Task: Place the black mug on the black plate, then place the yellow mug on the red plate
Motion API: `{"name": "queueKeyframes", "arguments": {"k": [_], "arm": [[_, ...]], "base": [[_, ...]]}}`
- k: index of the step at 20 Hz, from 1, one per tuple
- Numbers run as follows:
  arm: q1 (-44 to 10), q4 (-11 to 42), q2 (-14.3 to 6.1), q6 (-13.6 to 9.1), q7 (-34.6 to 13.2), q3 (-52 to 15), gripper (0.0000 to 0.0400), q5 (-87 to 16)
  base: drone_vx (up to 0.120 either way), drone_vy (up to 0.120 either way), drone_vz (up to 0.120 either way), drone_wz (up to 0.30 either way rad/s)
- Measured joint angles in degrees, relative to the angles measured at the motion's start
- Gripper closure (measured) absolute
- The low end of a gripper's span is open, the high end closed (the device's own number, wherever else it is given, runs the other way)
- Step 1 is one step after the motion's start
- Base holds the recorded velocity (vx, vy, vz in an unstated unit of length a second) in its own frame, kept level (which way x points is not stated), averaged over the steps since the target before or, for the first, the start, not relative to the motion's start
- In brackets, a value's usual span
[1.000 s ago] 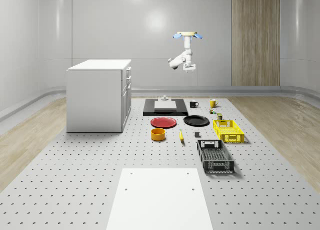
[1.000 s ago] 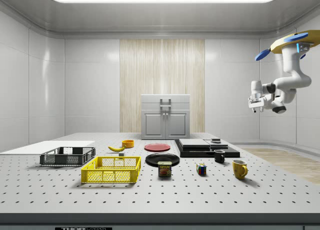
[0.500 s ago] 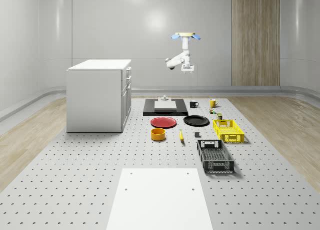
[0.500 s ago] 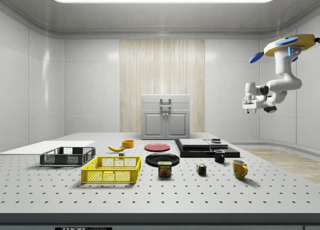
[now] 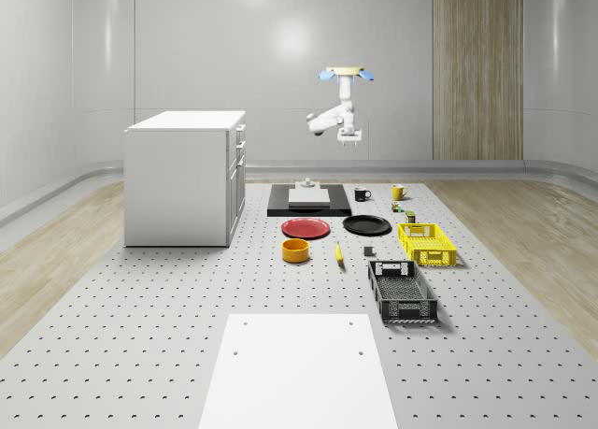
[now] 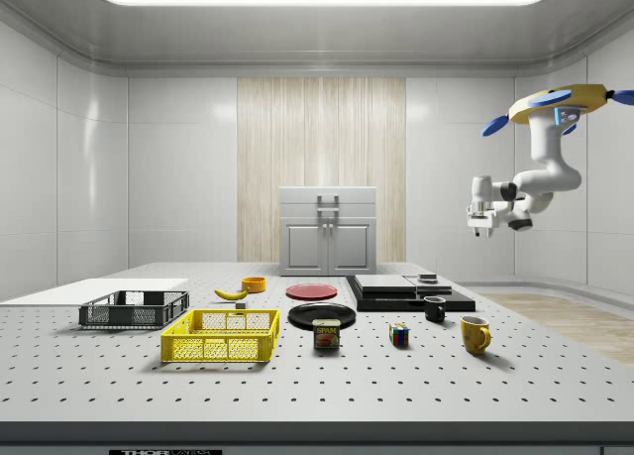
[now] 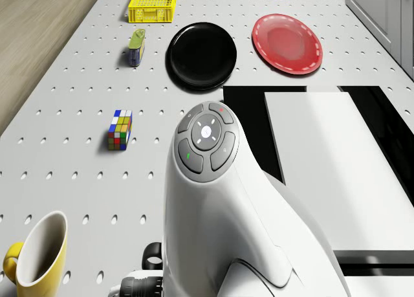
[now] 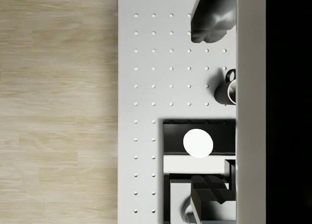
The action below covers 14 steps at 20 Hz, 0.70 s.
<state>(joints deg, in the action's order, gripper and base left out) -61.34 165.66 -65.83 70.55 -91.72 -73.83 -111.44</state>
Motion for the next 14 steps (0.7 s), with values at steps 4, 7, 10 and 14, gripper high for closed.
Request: {"name": "queueKeyframes", "arguments": {"k": [4, 7, 10, 14], "arm": [[-0.42, -0.08, -1.15, 1.03, -0.39, -0.38, 0.0000, 0.60], [-0.71, -0.14, -1.99, 1.79, -0.66, -0.64, 0.0000, 1.04], [-0.98, -0.20, -2.81, 2.54, -0.92, -0.89, 0.0000, 1.46], [-1.32, -0.27, -3.87, 3.51, -1.24, -1.19, 0.0000, 2.01]], "base": [[0.120, 0.000, -0.120, 0.000], [0.120, 0.000, -0.120, 0.000], [0.120, 0.000, -0.120, 0.000], [0.120, 0.060, 0.000, 0.000]]}}
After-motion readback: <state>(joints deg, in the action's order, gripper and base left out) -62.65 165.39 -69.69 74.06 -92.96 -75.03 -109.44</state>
